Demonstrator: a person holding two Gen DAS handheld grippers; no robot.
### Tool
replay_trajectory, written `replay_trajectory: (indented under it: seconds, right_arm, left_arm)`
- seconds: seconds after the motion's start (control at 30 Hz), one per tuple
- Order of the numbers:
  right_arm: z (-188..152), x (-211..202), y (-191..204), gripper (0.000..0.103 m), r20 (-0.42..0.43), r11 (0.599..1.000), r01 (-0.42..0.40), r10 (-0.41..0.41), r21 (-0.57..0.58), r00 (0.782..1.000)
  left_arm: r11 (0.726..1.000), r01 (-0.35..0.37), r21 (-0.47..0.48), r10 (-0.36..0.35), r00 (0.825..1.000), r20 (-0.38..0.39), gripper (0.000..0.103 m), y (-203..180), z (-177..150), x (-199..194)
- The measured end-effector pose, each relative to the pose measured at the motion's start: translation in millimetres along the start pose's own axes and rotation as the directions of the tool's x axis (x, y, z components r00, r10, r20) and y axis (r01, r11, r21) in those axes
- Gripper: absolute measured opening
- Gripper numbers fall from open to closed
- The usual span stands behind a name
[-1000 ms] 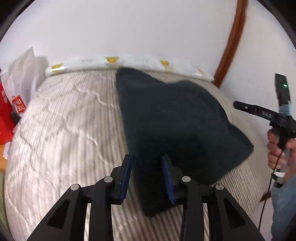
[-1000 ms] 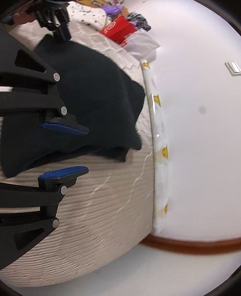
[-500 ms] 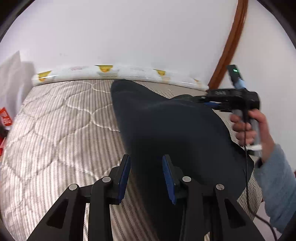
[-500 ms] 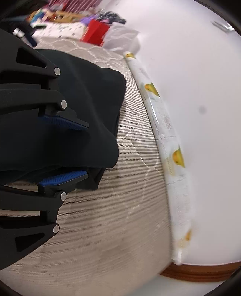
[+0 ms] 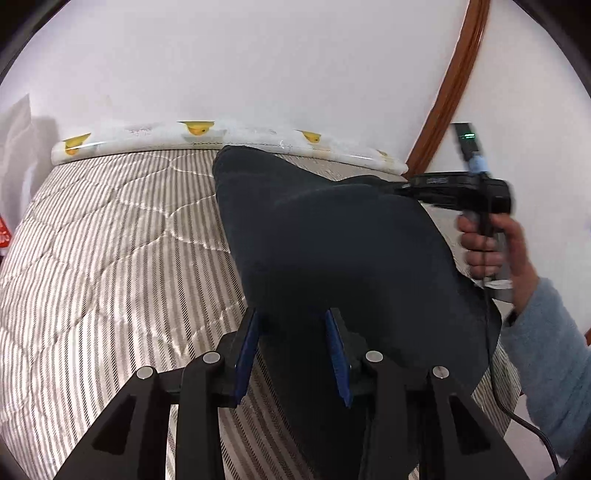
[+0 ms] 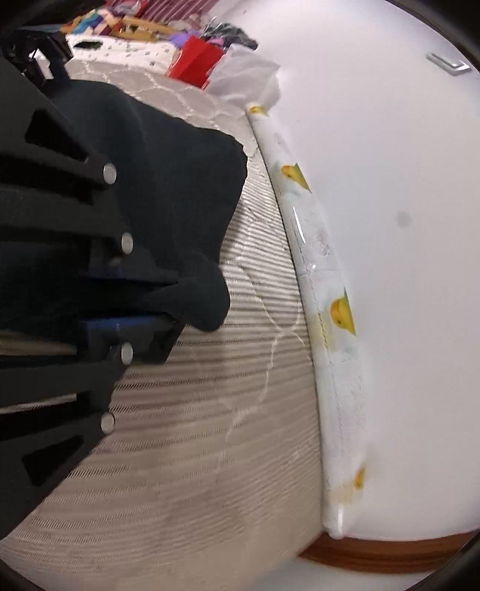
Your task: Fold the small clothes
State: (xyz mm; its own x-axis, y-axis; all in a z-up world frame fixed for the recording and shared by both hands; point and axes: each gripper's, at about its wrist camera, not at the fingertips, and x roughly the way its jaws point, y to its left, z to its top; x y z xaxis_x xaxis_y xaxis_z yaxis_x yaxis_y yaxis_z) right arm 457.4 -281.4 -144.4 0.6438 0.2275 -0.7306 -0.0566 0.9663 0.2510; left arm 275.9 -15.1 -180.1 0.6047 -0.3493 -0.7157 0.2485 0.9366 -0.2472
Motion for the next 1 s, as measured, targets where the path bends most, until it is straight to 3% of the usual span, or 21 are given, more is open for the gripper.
replay_trajectory:
  seconds: [0.17, 0.23, 0.33, 0.37, 0.4, 0.43, 0.47, 0.57, 0.7, 0.77, 0.93, 1.0]
  right_arm:
    - [-36.6, -49.1, 2.3, 0.037, 0.007, 0.999, 0.002, -0.002, -0.032, 1.0]
    - [-54.9, -55.8, 4.3, 0.047, -0.013, 0.999, -0.023, 0.022, -0.046, 1.0]
    - [-75.8, -50.1, 1.2, 0.05, -0.029, 0.998, -0.048, 0.047, -0.032, 0.998]
    - [-79.1, -42.4, -1.6, 0.05, -0.048, 0.999, -0.033, 0.032, -0.018, 0.998]
    - [-81.4, -40.3, -4.5, 0.039, -0.053, 0.999, -0.044, 0.043, -0.003, 0.998]
    - [-82.3, -37.8, -5.0, 0.006, -0.061, 0.998, -0.067, 0.067, 0.006, 0.996]
    - [-83.4, -41.8, -5.5, 0.007, -0.054, 0.996, -0.085, 0.085, -0.003, 0.995]
    - [-86.8, -77.7, -3.2, 0.006, 0.102, 0.99, -0.112, 0.12, -0.081, 0.988]
    - [-87.9, -60.3, -17.3, 0.006, 0.018, 1.0, -0.013, 0.013, 0.014, 1.0]
    - [-93.7, -69.0, -20.0, 0.009, 0.037, 0.995, 0.095, -0.096, 0.041, 0.995]
    - [-120.1, -110.7, -2.7, 0.011, 0.099, 0.998, 0.057, -0.058, 0.021, 0.993]
    - [-138.0, -123.9, 14.4, 0.019, 0.124, 0.998, 0.055, -0.05, -0.041, 0.991]
  left_arm:
    - [1.0, -0.03, -0.004, 0.03, 1.0, 0.002, 0.035, -4.7, -6.8, -10.9]
    - [0.999, -0.041, -0.008, 0.041, 0.999, 0.009, 0.034, -7.8, -9.9, -16.5]
    - [0.998, -0.058, -0.015, 0.059, 0.998, 0.014, 0.034, -12.2, -17.3, -25.7]
    - [0.998, -0.061, -0.017, 0.061, 0.998, 0.016, 0.034, -12.5, -19.4, -28.2]
    - [0.998, -0.065, -0.02, 0.065, 0.998, 0.016, 0.034, -12.9, -21.3, -29.7]
    - [0.997, -0.072, -0.025, 0.072, 0.997, 0.014, 0.034, -13.0, -24.0, -31.5]
    - [0.996, -0.081, -0.029, 0.082, 0.997, 0.009, 0.034, -13.4, -26.3, -33.1]
    - [0.992, -0.116, -0.04, 0.116, 0.993, -0.004, 0.034, -13.6, -29.7, -35.9]
    - [0.988, -0.149, -0.029, 0.149, 0.989, -0.003, 0.034, -15.8, -32.2, -38.5]
    - [0.985, -0.17, -0.031, 0.169, 0.985, -0.012, 0.034, -16.2, -33.1, -38.4]
    - [0.983, -0.17, -0.064, 0.17, 0.985, 0.005, 0.034, -16.2, -36.5, -41.3]
    - [0.982, -0.177, -0.072, 0.178, 0.984, 0.008, 0.034, -17.6, -36.6, -41.0]
